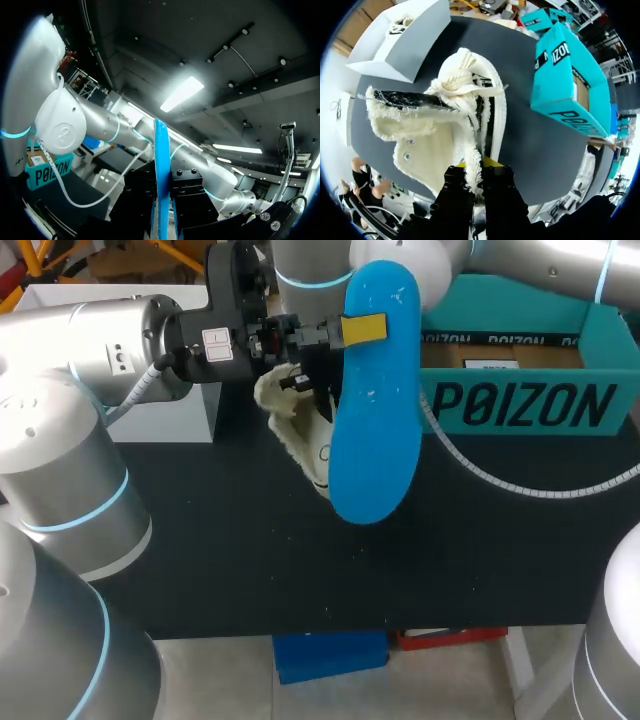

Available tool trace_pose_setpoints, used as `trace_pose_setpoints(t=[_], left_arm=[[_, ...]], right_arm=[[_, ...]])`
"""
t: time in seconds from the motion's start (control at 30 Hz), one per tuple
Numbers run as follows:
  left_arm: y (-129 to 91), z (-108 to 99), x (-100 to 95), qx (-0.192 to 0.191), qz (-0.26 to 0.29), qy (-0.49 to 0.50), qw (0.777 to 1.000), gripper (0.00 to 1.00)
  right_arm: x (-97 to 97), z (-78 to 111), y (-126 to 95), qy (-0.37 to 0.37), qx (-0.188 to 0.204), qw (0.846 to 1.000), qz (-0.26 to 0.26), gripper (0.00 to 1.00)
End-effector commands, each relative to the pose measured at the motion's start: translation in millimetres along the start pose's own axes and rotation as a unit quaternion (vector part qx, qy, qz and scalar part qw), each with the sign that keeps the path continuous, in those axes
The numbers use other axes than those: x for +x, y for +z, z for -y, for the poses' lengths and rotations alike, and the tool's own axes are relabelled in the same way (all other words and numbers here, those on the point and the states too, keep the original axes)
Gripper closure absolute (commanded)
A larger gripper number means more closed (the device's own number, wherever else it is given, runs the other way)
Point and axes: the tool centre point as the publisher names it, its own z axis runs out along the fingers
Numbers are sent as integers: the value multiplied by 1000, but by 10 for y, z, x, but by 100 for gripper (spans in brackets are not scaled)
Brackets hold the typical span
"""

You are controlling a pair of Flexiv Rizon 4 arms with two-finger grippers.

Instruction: Take the shoe out of the shoebox, open the shoe tongue, remove and reinsert the insole, then place the shoe into the shoebox

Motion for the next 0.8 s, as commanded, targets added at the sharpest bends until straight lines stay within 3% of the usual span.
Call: trace_pose_setpoints(t=[0.03,0.4,0.8], left_arm=[[13,-7,3,0,2,0,1000,100],[13,-7,3,0,2,0,1000,100],[13,-7,3,0,2,0,1000,100]], right_arm=[[33,59,76,45,-19,999,1,100],[86,77,344,47,-19,999,1,100],[160,-11,577,102,-16,994,-40,100]])
